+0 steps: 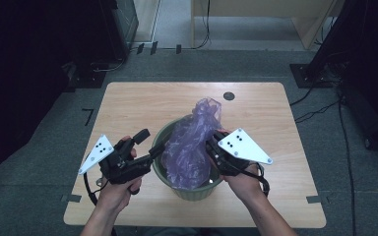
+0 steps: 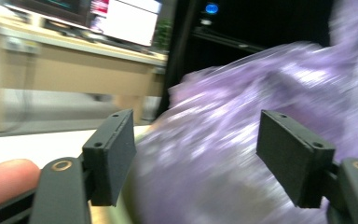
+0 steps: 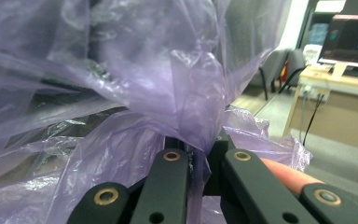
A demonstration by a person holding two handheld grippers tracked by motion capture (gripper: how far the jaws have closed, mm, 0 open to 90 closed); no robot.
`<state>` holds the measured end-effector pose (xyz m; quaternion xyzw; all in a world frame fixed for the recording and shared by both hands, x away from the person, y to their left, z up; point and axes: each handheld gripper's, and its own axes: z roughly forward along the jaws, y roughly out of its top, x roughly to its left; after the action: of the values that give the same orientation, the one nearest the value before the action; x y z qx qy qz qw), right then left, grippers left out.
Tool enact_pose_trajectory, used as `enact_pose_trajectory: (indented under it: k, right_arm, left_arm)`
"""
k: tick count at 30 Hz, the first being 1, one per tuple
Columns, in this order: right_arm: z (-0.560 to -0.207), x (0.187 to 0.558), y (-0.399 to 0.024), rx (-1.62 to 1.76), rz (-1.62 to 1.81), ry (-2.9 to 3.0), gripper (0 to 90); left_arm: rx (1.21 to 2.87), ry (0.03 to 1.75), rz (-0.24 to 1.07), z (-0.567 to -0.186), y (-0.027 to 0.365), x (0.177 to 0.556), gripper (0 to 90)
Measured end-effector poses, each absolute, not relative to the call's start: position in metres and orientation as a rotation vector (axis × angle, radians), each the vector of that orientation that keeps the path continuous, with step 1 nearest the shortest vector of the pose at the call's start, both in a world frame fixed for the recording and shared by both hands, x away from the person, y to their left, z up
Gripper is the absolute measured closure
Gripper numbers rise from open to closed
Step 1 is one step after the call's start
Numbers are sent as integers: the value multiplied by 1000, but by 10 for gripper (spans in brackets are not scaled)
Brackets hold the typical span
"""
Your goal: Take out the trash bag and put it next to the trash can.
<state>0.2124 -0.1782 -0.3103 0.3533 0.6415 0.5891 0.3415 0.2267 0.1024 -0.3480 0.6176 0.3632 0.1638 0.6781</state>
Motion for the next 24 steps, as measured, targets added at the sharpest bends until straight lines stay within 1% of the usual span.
enact_pose_trajectory:
  k: [2, 3, 5, 6, 7, 9, 11, 13, 14, 16, 17, 18, 19, 20, 21, 23, 24]
  right_arm:
    - [-307, 211, -180, 918, 1547, 1633, 900]
    - [-307, 211, -180, 918, 1547, 1633, 900]
    - [-302, 210, -184, 925, 1552, 1600, 900]
    - [-302, 210, -184, 925, 1552, 1600, 900]
    - [-300, 210, -185, 925, 1555, 1593, 900]
    - [-297, 210, -187, 922, 1558, 1578, 900]
    - [-292, 210, -190, 914, 1572, 1554, 900]
    - [-290, 209, -190, 911, 1572, 1550, 900]
    - [-287, 208, -190, 905, 1576, 1543, 900]
    - [-284, 207, -190, 891, 1575, 1533, 900]
    - [-284, 207, -190, 891, 1575, 1533, 900]
    - [-281, 206, -190, 887, 1576, 1522, 900]
    - [-281, 206, -190, 887, 1576, 1522, 900]
    - [-278, 206, -190, 886, 1579, 1511, 900]
    - [-278, 206, -190, 886, 1579, 1511, 900]
    - [-275, 206, -191, 880, 1576, 1495, 900]
    - [-275, 206, -191, 880, 1576, 1495, 900]
  left_arm:
    - [1396, 861, 426, -352, 107, 228, 209]
    - [1396, 861, 426, -352, 107, 228, 181]
    - [1392, 913, 501, -357, 115, 229, 155]
    - [1392, 913, 501, -357, 115, 229, 124]
    - [1399, 932, 522, -358, 118, 229, 124]
    - [1406, 961, 543, -359, 121, 229, 90]
    - [1428, 1013, 597, -364, 127, 229, 88]
    - [1434, 1034, 612, -367, 129, 229, 84]
    - [1435, 1046, 613, -369, 130, 230, 22]
    - [1446, 1114, 645, -380, 135, 232, 14]
    - [1446, 1114, 645, -380, 135, 232, 13]
    - [1460, 1159, 671, -389, 137, 234, 12]
    - [1460, 1159, 671, -389, 137, 234, 1]
    - [1477, 1206, 674, -399, 140, 237, 0]
    - [1477, 1206, 674, -399, 140, 237, 0]
    - [1509, 1277, 701, -417, 147, 241, 0]
    - [1509, 1277, 701, -417, 147, 241, 0]
